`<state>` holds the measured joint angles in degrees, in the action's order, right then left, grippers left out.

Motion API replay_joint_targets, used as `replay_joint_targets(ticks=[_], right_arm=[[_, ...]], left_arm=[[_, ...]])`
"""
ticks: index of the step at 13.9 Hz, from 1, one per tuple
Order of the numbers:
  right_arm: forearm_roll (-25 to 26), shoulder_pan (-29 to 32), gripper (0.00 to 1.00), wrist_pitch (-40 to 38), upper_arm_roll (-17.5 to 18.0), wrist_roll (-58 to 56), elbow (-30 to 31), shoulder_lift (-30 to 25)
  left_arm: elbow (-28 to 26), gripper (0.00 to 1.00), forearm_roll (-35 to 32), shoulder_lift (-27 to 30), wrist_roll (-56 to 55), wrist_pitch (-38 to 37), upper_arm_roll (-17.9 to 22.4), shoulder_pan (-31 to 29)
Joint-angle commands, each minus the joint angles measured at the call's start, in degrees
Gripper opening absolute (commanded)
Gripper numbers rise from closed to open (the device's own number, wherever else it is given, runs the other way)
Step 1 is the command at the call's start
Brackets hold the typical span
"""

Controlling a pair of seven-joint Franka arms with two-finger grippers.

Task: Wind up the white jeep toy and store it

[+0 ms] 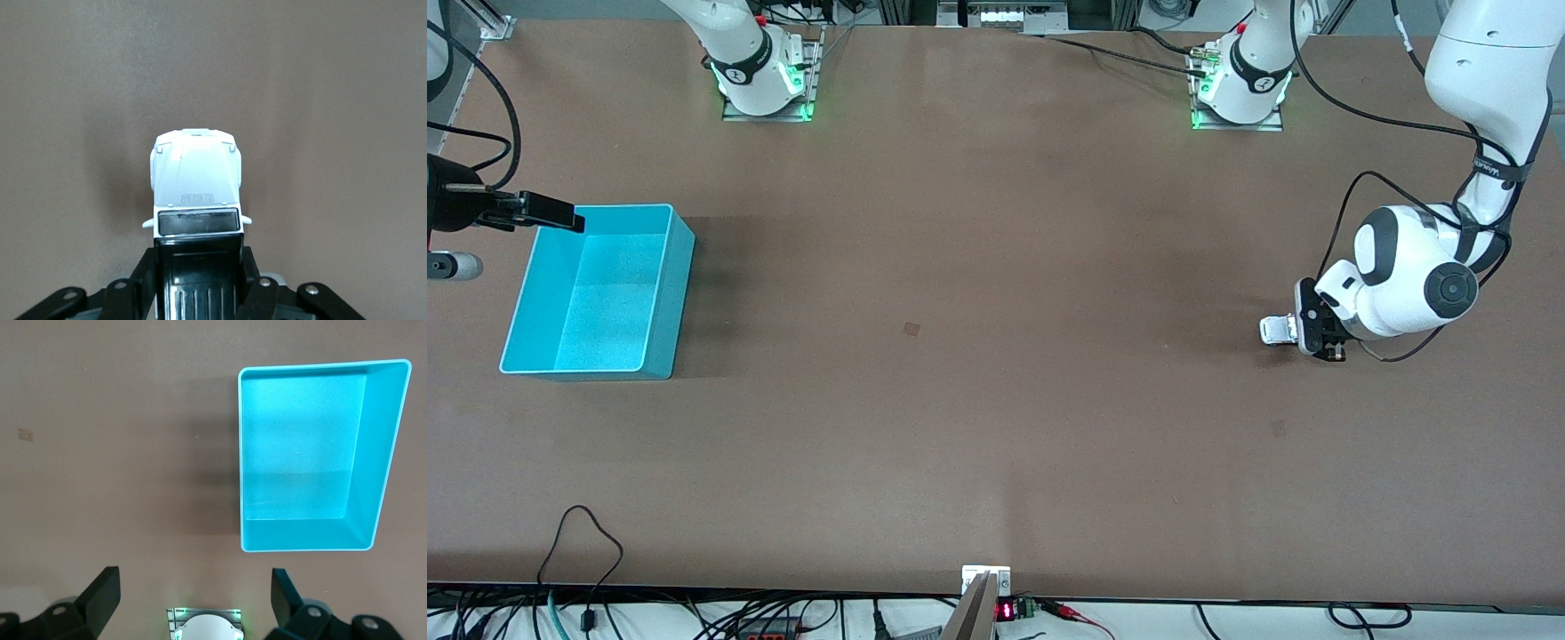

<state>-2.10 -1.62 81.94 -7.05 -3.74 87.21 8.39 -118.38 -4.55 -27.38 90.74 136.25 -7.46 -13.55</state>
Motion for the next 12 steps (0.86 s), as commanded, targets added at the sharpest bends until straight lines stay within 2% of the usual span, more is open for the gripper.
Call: replay_joint_targets(ticks=[1, 12], right_arm=[[-0.98, 0.39, 1.0, -0.9, 0.19, -0.39, -0.55, 0.05], [-0.98, 0.48, 1.0, -0.9, 0.19, -0.31, -0.55, 0.05]], left_arm=[[-0.01, 0.13, -4.66, -3.21, 1.37, 3.49, -0.28, -1.65], [1.4, 0.13, -6.87, -6.55, 3.56, 3.49, -0.28, -7.45]])
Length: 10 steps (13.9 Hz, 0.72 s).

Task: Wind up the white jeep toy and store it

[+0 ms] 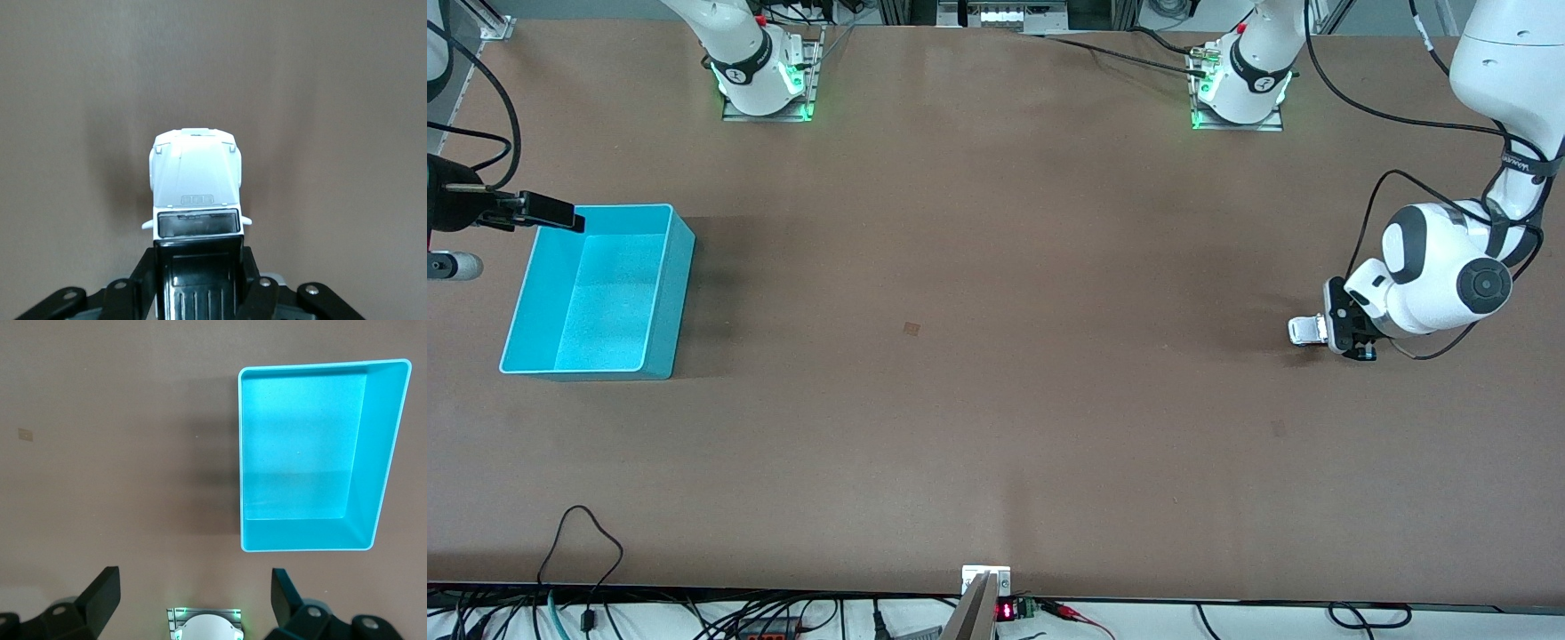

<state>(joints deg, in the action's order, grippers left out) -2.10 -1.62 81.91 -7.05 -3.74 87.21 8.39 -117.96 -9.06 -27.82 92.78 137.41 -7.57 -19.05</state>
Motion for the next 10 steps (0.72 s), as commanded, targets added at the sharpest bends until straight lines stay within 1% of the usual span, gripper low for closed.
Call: replay_joint_targets(ticks=[1, 5, 8, 10], right_arm=[[-0.98, 0.48, 1.0, -0.88, 0.19, -0.31, -0.55, 0.05], [-0.98, 0.48, 1.0, -0.88, 0.19, -0.39, -0.55, 0.05], [-0.98, 0.48, 1.0, -0.88, 0.19, -0.39, -0.55, 0.05], [-0.98, 0.57, 1.0, -0.88, 0.19, -0.39, -0.55, 0.05]], left_arm=[[1.15, 0.13, -2.37, -6.37, 2.31, 2.33, -0.16, -2.57], [1.24, 0.13, -2.45, -7.42, 4.95, 2.42, -0.16, -4.15], [3.25, 0.13, -6.31, -8.56, 5.13, 2.42, -0.16, -5.99], [3.35, 0.13, -6.41, -9.09, 6.53, 2.42, -0.16, -7.23]])
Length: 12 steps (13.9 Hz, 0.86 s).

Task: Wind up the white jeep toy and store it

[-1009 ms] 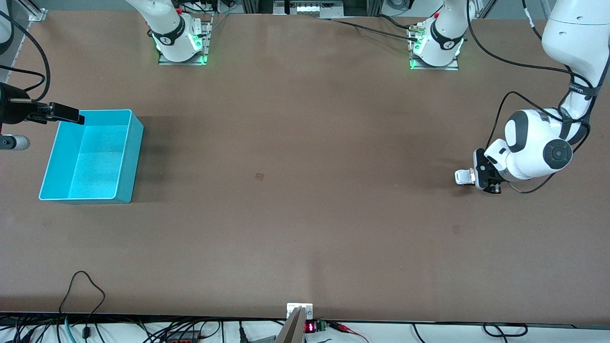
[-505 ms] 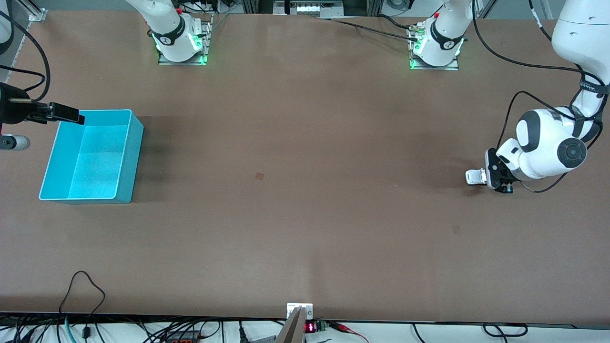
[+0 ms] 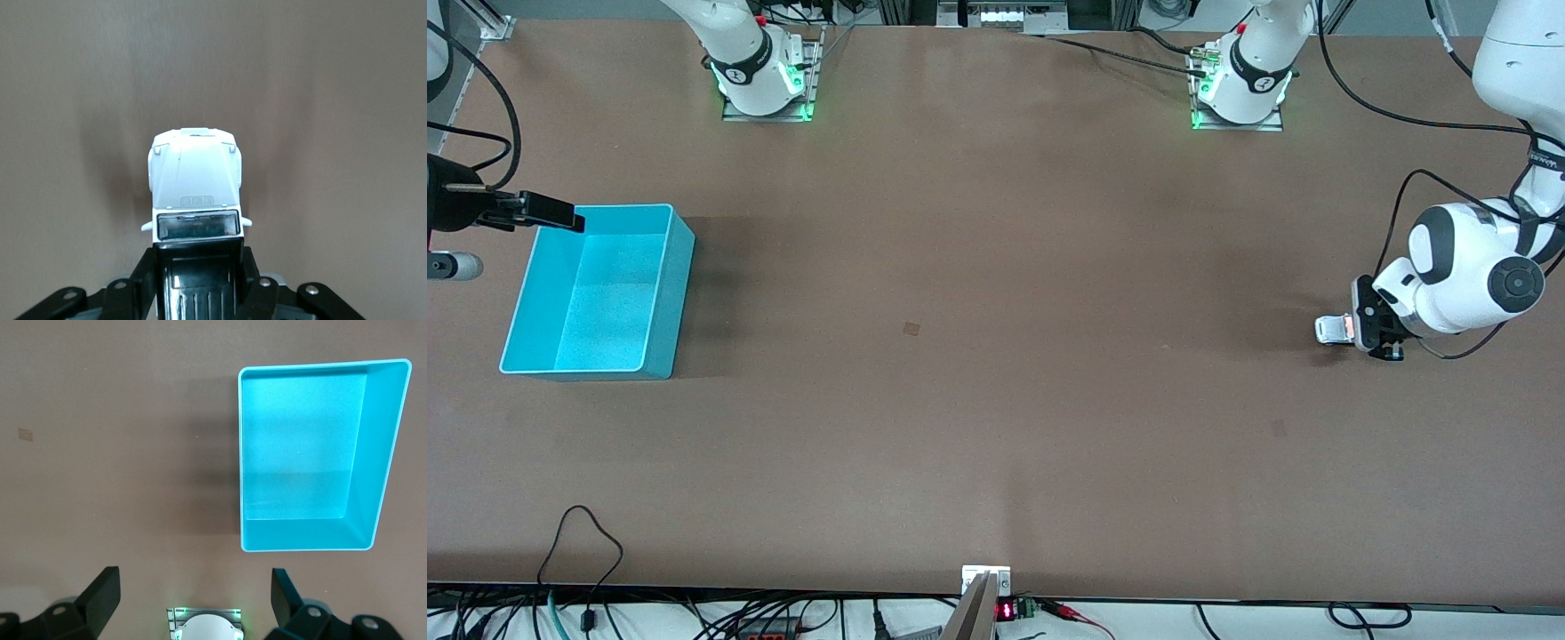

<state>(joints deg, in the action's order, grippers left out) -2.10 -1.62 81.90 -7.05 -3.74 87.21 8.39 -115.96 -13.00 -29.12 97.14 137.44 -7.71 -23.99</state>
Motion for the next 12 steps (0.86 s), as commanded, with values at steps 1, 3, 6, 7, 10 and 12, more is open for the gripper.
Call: replay_joint_targets(ticks=[1, 3, 6, 7, 10, 12], right_arm=[[-0.98, 0.57, 1.0, -0.87, 0.19, -0.39, -0.55, 0.04], [-0.98, 0.57, 1.0, -0.87, 0.19, -0.39, -0.55, 0.04], [-0.98, 0.57, 1.0, -0.96, 0.19, -0.39, -0.47, 0.04], [-0.98, 0.57, 1.0, -0.96, 0.19, -0.39, -0.47, 0.04], [-0.98, 0.57, 1.0, -1.22, 0.19, -0.39, -0.47, 0.04], [-0.98, 0.57, 1.0, -1.4, 0.19, -0.39, -0.47, 0.04]], left_arm=[[1.61, 0.13, -2.38, -7.97, 2.95, 2.4, -0.02, -2.81], [1.79, 0.13, -2.38, -8.49, 3.05, 2.4, -0.02, -3.25], [2.58, 0.13, -2.55, -8.93, 3.05, 2.4, -0.02, -4.04], [2.67, 0.13, -2.55, -8.93, 3.14, 2.4, -0.02, -4.13], [2.93, 0.13, -4.14, -8.93, 3.05, 2.4, -0.11, -5.36], [2.94, 0.13, -4.14, -8.93, 3.05, 2.4, -0.02, -5.36]])
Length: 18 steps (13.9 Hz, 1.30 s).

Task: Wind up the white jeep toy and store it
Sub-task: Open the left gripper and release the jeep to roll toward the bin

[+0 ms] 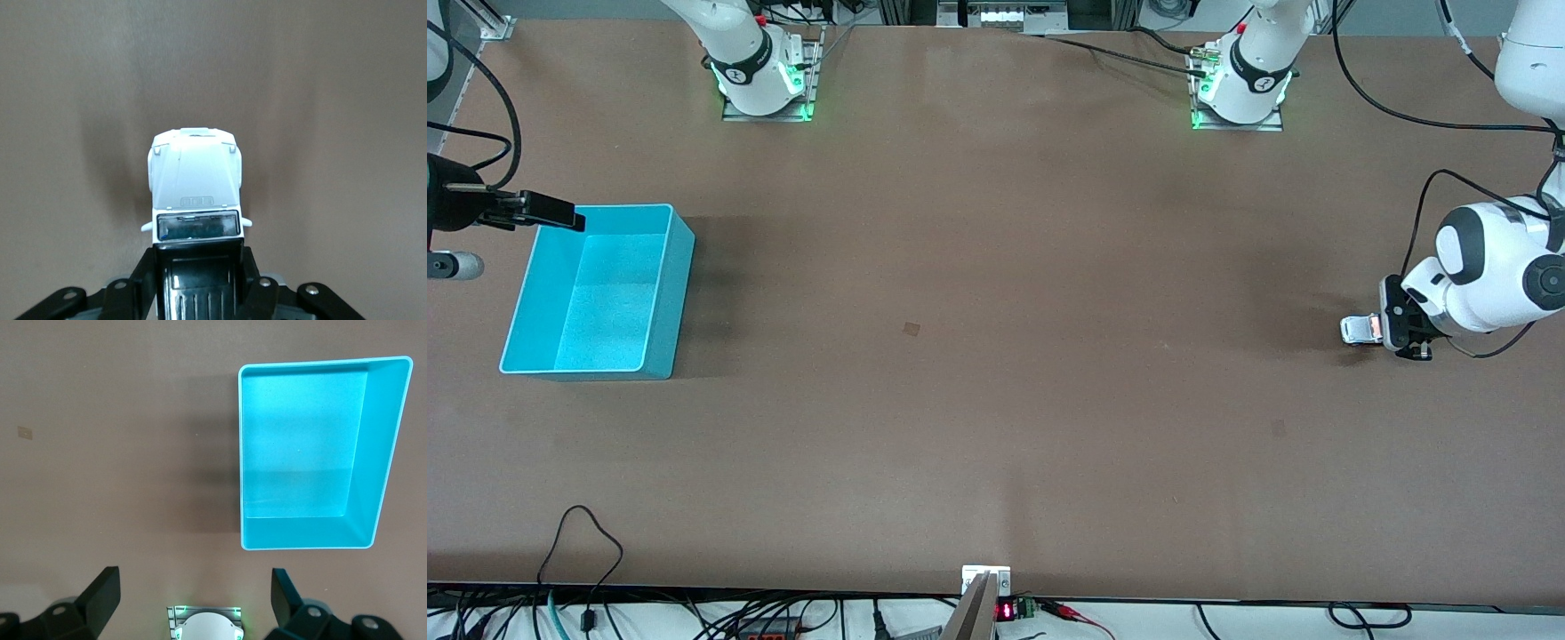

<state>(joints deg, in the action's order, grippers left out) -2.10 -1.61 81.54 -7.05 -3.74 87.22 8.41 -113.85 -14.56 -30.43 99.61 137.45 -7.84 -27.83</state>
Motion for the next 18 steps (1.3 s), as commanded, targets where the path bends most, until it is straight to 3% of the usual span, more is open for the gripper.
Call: replay_joint_targets(ticks=[1, 2, 3, 4, 5, 11, 13, 16, 18], right_arm=[[-0.98, 0.64, 1.0, -1.03, 0.11, -0.48, -0.47, 0.03], [-0.98, 0.73, 1.0, -1.03, 0.11, -0.66, -0.47, 0.03], [-0.98, 0.73, 1.0, -0.94, 0.02, -1.18, -0.47, 0.03], [-0.98, 0.73, 1.0, -0.94, 0.02, -1.18, -0.47, 0.03], [-0.98, 0.73, 1.0, -1.03, 0.02, -1.18, -0.47, 0.03], [-0.98, 0.73, 1.0, -1.03, 0.02, -1.18, -0.47, 0.03], [-0.98, 0.73, 1.0, -0.94, 0.02, -1.18, -0.47, 0.03], [-0.98, 0.64, 1.0, -0.94, 0.02, -1.18, -0.47, 0.03], [-0.98, 0.64, 1.0, -0.94, 0.02, -1.18, -0.47, 0.03]], left_arm=[[0.74, 0.13, -2.58, -7.54, 0.59, 2.3, 0.02, -1.62], [0.74, 0.15, -2.58, -7.45, 0.5, 2.3, 0.02, -1.62], [0.74, 0.23, -2.49, -7.1, 0.5, 2.3, 0.02, -1.62], [0.83, 0.54, -2.32, -6.31, 0.33, 2.21, -0.33, -1.53], [0.83, 1.0, -1.88, -4.91, 0.5, 1.43, -1.38, -1.62], [5.83, 1.0, 1.81, 5.2, 0.5, -15.09, -7.97, -1.27], [6.36, 1.0, 2.25, 7.22, 0.5, -17.03, -9.12, -1.18], [6.45, 1.0, 8.13, 10.56, 0.41, -17.47, -9.21, 0.05], [7.06, 1.0, 10.32, 12.23, -0.11, -18.52, -9.3, 3.2]])
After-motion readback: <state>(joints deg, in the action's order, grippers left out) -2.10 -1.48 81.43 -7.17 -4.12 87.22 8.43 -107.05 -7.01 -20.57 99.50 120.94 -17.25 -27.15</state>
